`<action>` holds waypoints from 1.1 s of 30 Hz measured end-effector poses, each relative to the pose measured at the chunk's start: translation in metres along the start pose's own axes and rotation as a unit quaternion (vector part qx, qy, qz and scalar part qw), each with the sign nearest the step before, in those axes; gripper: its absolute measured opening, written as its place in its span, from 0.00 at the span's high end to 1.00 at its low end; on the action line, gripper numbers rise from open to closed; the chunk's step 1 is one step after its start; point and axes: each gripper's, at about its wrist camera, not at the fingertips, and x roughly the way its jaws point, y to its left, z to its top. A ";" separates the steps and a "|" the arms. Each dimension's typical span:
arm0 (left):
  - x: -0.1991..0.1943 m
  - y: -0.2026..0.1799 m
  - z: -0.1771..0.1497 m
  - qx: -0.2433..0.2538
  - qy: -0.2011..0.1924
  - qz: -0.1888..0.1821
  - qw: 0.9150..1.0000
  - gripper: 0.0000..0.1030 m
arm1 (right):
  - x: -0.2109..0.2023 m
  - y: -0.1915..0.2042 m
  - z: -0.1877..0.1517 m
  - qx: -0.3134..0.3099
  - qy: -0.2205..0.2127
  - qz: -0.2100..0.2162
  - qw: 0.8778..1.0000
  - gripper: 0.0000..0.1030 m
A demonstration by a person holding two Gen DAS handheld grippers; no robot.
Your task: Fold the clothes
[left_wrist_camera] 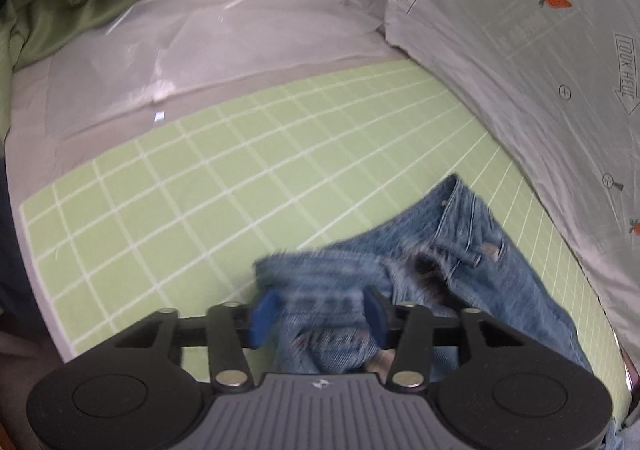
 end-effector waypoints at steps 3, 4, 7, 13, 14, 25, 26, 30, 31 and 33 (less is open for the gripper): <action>0.003 -0.023 0.014 0.020 -0.023 -0.014 0.999 0.36 | 0.006 0.004 0.005 0.009 0.001 -0.007 1.000 0.27; 0.005 -0.031 0.018 0.029 -0.027 -0.018 0.999 0.28 | 0.009 0.006 0.005 0.013 0.004 -0.007 1.000 0.25; 0.030 -0.058 0.031 0.061 -0.006 -0.033 0.998 0.19 | 0.022 0.014 0.005 0.021 0.026 -0.005 0.999 0.22; 0.104 -0.109 0.031 0.084 0.065 -0.061 0.992 0.19 | 0.045 0.030 0.003 0.027 0.070 -0.003 0.997 0.20; 0.113 -0.119 0.032 0.090 0.071 -0.065 0.991 0.19 | 0.045 0.033 0.001 0.017 0.070 -0.009 0.997 0.18; 0.168 -0.163 0.048 0.151 0.073 -0.036 0.985 0.91 | 0.046 0.043 0.002 0.010 0.082 -0.049 0.995 0.16; 0.171 -0.159 0.055 0.142 0.070 -0.032 0.987 0.91 | 0.045 0.047 0.003 0.006 0.082 -0.051 0.995 0.16; 0.184 -0.138 0.094 0.142 0.043 -0.005 0.989 0.91 | 0.039 0.067 0.009 -0.017 0.074 -0.048 0.996 0.16; 0.188 -0.131 0.106 0.139 0.038 0.003 0.990 0.91 | 0.037 0.072 0.011 -0.022 0.071 -0.045 0.996 0.16; 0.196 -0.116 0.131 0.131 0.019 0.028 0.991 0.91 | 0.033 0.081 0.014 -0.023 0.067 -0.025 0.997 0.16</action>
